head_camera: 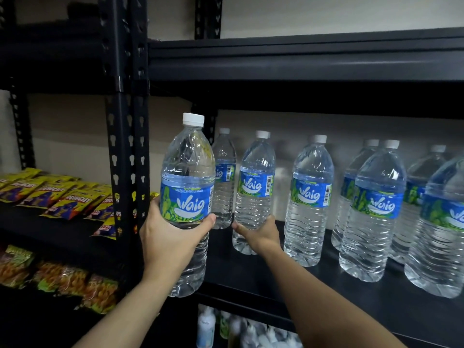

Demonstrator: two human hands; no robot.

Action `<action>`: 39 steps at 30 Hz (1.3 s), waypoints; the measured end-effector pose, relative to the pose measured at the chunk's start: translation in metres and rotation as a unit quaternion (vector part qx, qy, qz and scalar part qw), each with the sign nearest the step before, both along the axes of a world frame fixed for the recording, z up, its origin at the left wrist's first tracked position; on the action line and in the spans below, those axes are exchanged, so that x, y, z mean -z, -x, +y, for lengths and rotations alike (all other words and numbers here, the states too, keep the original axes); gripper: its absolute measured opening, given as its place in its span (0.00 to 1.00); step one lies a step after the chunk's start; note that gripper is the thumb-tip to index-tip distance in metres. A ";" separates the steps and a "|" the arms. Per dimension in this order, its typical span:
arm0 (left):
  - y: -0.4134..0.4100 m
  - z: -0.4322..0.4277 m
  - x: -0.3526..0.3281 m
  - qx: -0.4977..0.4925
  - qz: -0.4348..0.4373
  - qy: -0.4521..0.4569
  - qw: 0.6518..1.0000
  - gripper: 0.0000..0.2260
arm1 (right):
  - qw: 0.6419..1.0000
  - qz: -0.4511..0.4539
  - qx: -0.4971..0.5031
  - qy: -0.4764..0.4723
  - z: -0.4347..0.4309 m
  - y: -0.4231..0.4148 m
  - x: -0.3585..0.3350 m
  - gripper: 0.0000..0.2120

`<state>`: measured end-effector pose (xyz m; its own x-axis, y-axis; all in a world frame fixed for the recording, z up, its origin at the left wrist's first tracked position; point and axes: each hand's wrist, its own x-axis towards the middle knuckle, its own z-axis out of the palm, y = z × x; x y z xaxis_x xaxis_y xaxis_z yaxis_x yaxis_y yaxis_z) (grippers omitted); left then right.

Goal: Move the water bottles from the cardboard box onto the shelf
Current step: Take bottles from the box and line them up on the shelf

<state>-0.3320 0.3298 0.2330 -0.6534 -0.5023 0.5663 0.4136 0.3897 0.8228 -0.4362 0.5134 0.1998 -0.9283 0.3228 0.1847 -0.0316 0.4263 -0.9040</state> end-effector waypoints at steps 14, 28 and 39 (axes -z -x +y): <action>0.010 0.002 0.004 0.005 0.002 0.003 1.000 0.32 | 0.999 -0.027 -0.033 -0.004 0.006 -0.001 0.006 0.41; 0.061 0.022 -0.009 0.043 -0.008 0.009 0.999 0.32 | 0.904 -0.082 -0.093 -0.410 0.038 -0.038 0.047 0.38; 0.133 0.023 -0.011 0.081 -0.038 -0.013 0.996 0.30 | 0.897 -0.069 -0.079 -0.429 0.038 -0.039 0.046 0.36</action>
